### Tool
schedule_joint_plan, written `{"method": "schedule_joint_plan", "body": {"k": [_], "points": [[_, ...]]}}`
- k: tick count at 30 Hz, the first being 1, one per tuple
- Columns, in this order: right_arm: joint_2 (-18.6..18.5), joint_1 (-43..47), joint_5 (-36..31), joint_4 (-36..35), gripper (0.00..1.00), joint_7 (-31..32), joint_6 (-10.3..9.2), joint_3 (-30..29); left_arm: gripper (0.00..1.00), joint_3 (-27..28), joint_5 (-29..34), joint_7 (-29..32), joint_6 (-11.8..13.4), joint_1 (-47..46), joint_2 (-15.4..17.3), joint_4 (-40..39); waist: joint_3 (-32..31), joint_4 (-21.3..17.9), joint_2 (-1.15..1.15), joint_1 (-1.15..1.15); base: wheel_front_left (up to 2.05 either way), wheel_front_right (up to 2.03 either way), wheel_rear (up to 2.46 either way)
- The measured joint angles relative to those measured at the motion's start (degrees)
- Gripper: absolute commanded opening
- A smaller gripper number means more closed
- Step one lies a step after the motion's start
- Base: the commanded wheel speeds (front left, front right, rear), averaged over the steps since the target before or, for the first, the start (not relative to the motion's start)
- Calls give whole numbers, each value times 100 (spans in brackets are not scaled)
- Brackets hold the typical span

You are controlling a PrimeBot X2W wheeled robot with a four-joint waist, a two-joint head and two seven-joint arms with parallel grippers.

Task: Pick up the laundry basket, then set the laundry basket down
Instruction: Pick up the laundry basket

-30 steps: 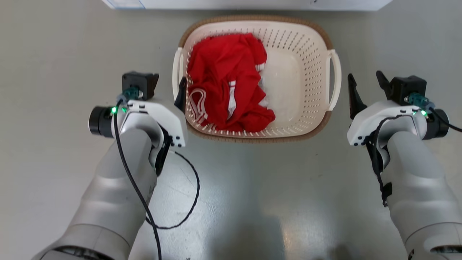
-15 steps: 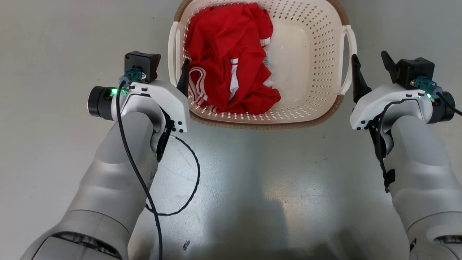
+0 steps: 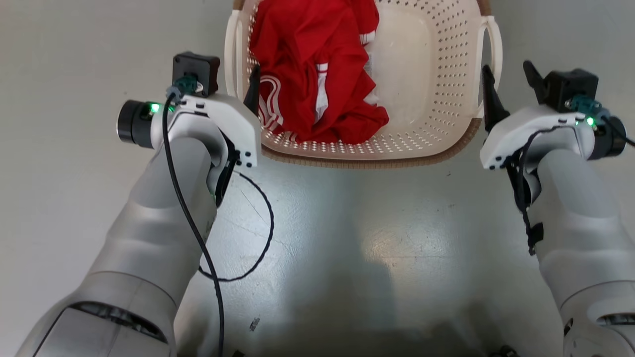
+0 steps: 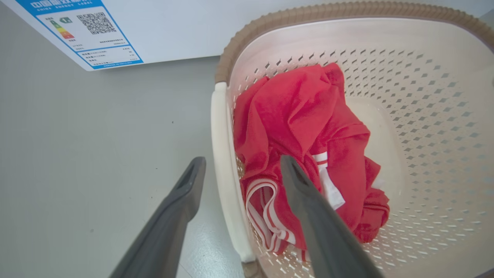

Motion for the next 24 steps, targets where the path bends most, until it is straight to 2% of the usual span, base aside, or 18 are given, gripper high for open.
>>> {"method": "schedule_joint_plan", "body": {"k": [12,24], "points": [[-12,-311,143,94,100,0,0,69,100,-281,-53,0,25,-505,-2,302,429,7,0,0,0,0,0],[-29,-456,236,255,100,0,0,98,100,-599,-280,0,43,-705,-3,399,583,80,0,0,0,0,0]]}}
